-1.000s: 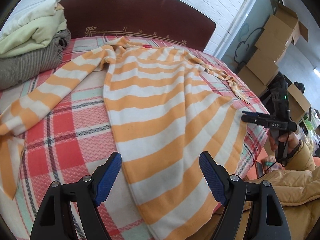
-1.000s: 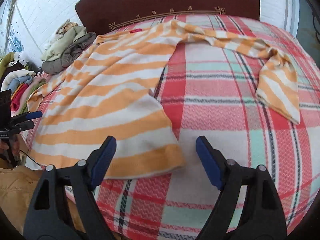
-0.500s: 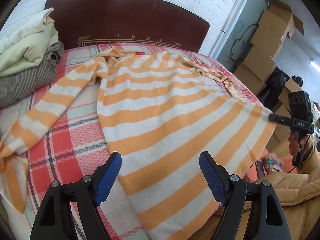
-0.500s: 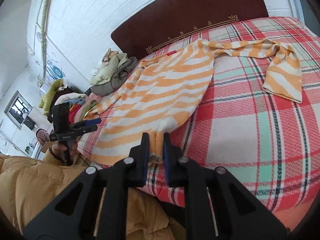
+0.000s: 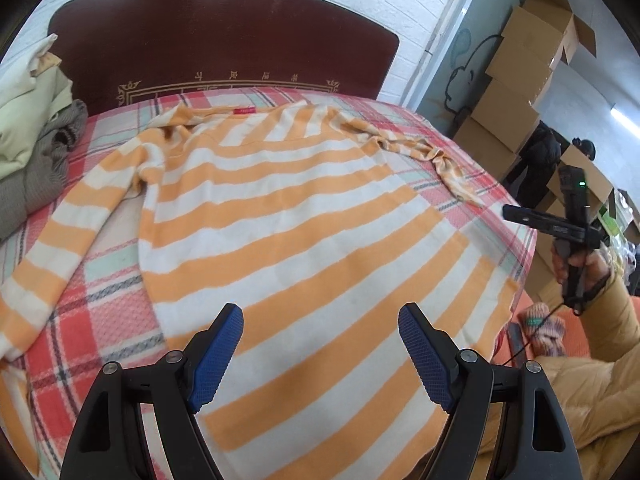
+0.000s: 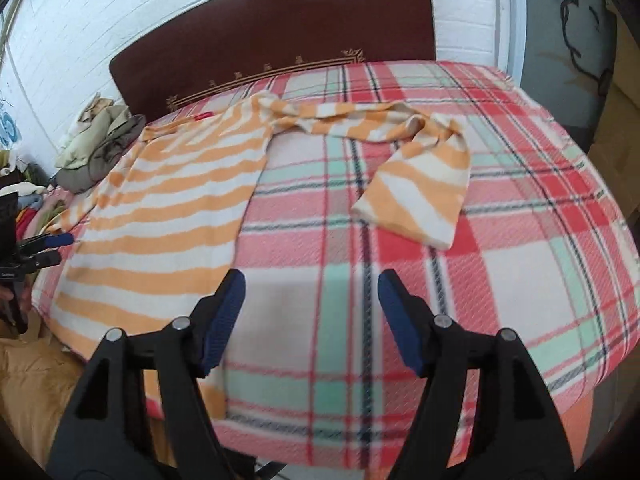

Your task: Fold clothes

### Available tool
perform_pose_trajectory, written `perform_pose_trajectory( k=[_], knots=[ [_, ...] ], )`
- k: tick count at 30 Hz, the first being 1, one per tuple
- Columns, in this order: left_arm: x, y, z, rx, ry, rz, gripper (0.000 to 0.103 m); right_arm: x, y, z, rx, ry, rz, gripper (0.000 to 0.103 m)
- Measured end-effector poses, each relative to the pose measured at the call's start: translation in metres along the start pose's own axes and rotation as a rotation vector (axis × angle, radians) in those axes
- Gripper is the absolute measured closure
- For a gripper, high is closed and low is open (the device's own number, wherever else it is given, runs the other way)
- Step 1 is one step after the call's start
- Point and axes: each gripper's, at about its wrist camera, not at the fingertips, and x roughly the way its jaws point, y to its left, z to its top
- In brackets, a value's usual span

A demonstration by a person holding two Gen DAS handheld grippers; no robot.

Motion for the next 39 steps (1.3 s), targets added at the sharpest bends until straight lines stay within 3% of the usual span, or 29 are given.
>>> perform_pose_trajectory(
  k=[5, 8, 13, 15, 16, 17, 22, 27, 32, 39],
  knots=[
    [0.012, -0.009, 0.017, -0.003, -0.008, -0.015, 0.021, 0.04, -0.054, 0.029, 0.129, -0.001, -0.134, 0.033],
    [0.02, -0.015, 0.025, 0.005, 0.004, -0.025, 0.021, 0.054, -0.084, 0.035, 0.251, -0.001, -0.105, 0.033],
    [0.039, -0.021, 0.034, 0.016, 0.042, -0.043, 0.021, 0.074, -0.098, 0.037, 0.262, 0.018, -0.087, 0.037],
    [0.046, -0.023, 0.039, 0.022, 0.052, -0.054, 0.021, 0.077, -0.101, 0.038, 0.271, 0.011, -0.075, 0.046],
    [0.049, -0.024, 0.04, 0.023, 0.054, -0.061, 0.021, 0.078, -0.104, 0.038, 0.284, 0.012, -0.061, 0.07],
    [0.052, -0.025, 0.042, 0.024, 0.056, -0.069, 0.021, 0.08, -0.108, 0.038, 0.305, 0.018, -0.04, 0.081],
    [0.06, -0.024, 0.048, 0.022, 0.067, -0.086, 0.021, 0.069, -0.116, 0.045, 0.355, -0.024, 0.023, 0.091],
    [0.066, -0.022, 0.053, 0.019, 0.077, -0.1, 0.021, 0.032, -0.108, 0.079, 0.365, -0.15, 0.174, 0.092],
    [0.062, -0.014, 0.058, -0.001, 0.053, -0.121, 0.021, 0.005, -0.073, 0.129, 0.276, -0.232, 0.296, 0.092],
    [0.054, -0.001, 0.063, -0.018, 0.016, -0.127, 0.021, 0.015, 0.014, 0.186, 0.046, -0.187, 0.43, 0.092]
  ],
)
